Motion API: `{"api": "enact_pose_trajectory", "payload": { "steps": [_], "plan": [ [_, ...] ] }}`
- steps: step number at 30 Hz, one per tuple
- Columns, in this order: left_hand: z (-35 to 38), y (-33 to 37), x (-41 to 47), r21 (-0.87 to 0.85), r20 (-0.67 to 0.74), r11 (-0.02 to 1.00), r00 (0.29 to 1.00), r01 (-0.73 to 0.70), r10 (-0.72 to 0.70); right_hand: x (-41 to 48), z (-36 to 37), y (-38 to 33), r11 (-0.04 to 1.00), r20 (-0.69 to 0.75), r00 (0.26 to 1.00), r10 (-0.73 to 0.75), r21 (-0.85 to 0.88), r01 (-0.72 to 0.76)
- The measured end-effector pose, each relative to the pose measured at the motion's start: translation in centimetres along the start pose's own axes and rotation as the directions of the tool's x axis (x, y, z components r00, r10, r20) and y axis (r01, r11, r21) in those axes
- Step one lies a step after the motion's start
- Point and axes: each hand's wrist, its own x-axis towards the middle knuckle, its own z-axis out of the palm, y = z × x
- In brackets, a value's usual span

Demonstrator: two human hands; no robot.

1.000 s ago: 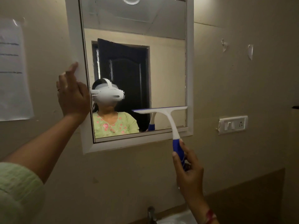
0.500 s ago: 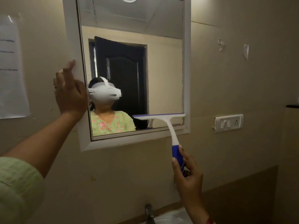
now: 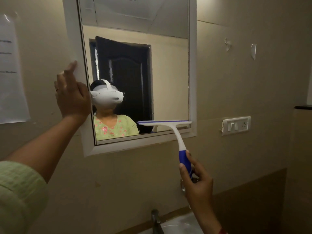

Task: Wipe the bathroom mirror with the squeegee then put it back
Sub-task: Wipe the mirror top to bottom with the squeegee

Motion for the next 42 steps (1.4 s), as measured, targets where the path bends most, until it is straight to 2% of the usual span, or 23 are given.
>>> {"api": "enact_pose_trajectory", "payload": {
  "steps": [5,8,16,22,34,42],
  "plan": [
    [0.1,0.1,-0.1,0.004,0.006,1.000,1.000,0.011,-0.011,-0.5,-1.9,-0.3,0.996,0.074,0.995,0.069,-0.057,-0.065],
    [0.0,0.0,0.0,0.009,0.008,1.000,1.000,0.022,-0.022,0.3,-2.6,-2.0,0.994,0.131,0.989,0.067,-0.096,-0.055],
    [-0.3,0.2,0.2,0.017,0.016,1.000,1.000,0.010,-0.010,2.1,-1.2,-7.1,0.991,0.115,0.988,-0.105,-0.069,0.114],
    [-0.4,0.2,0.3,-0.008,0.016,1.000,1.000,0.000,0.000,5.7,0.5,-9.5,0.976,0.070,0.974,-0.214,0.046,0.211],
    [-0.1,-0.2,0.2,-0.037,0.002,0.999,1.000,-0.027,0.027,14.8,7.3,-16.4,0.895,0.062,0.897,-0.438,0.118,0.429],
    [-0.5,0.2,0.1,-0.030,-0.001,0.999,1.000,-0.028,0.028,19.7,12.5,-20.5,0.846,-0.044,0.852,-0.522,0.103,0.523]
  ]
}}
